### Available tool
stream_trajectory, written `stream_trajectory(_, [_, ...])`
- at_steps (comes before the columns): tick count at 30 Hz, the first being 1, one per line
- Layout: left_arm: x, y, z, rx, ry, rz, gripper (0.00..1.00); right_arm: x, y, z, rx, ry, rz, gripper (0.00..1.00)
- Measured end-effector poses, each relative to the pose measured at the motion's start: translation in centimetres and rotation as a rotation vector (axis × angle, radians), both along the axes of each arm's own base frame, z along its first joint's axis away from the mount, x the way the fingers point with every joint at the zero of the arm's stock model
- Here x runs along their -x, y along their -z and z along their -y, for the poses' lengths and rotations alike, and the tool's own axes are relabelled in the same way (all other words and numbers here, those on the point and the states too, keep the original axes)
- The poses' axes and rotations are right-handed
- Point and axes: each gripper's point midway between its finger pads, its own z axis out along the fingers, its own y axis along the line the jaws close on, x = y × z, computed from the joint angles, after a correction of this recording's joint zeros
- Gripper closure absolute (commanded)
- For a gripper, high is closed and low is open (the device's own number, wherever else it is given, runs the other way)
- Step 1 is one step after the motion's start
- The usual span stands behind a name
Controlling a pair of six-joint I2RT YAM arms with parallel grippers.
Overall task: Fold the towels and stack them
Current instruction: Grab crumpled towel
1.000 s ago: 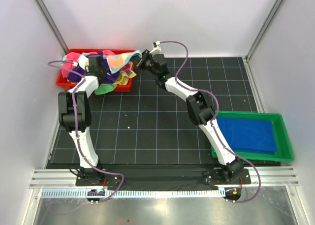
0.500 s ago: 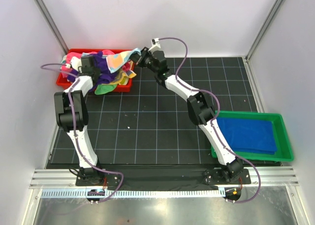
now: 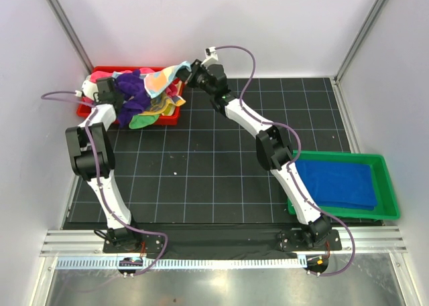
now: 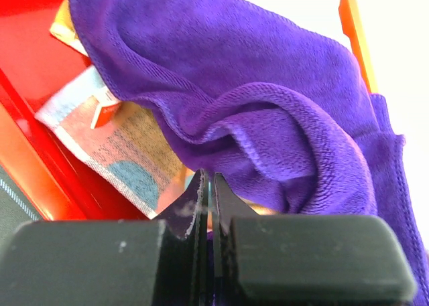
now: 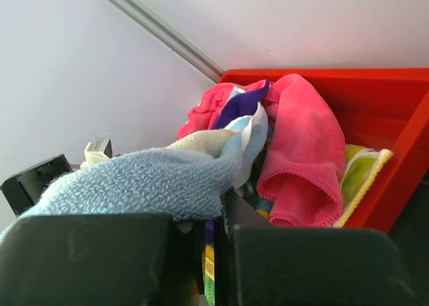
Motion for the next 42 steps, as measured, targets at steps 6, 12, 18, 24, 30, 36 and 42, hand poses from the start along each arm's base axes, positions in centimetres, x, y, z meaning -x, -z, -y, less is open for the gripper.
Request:
stream_trajectory(6, [-0.5,0.1,-0.1,0.012,0.004,0.006,1.00,-0.1,-2.3,0.2,-0.004,0.007,0.046,0.99])
stream_trajectory(12, [-0.4,0.4,-0.3,0.017,-0.002,0.003,1.00,-0.4,-4.1,0.6,-0.011,0.022,0.084,0.99])
stream_trajectory(18, [0.2,0.7,-1.8,0.035,-0.047,-0.006,1.00,-0.6,-4.1,0.8,0.009,0.033,0.086,0.99])
stream_trajectory(24, [1.0,1.0,-3.3,0.048,-0.093,-0.020,1.00,-0.7,-4.2,0.9,0.021,0.041,0.098,0.99])
stream_trajectory(30, [1.5,1.5,-3.9,0.053,-0.114,-0.041,1.00,-0.7,-4.1,1.0,0.039,0.045,0.105,0.99])
stream_trajectory(36, [1.9,2.3,-4.0,0.070,-0.133,-0.060,1.00,-0.4,-6.0,1.6,0.045,0.051,0.130,0.99])
stream_trajectory(42, [2.1,2.7,-4.2,0.078,-0.142,-0.069,1.00,0.1,-9.4,2.6,0.030,0.062,0.171,0.99])
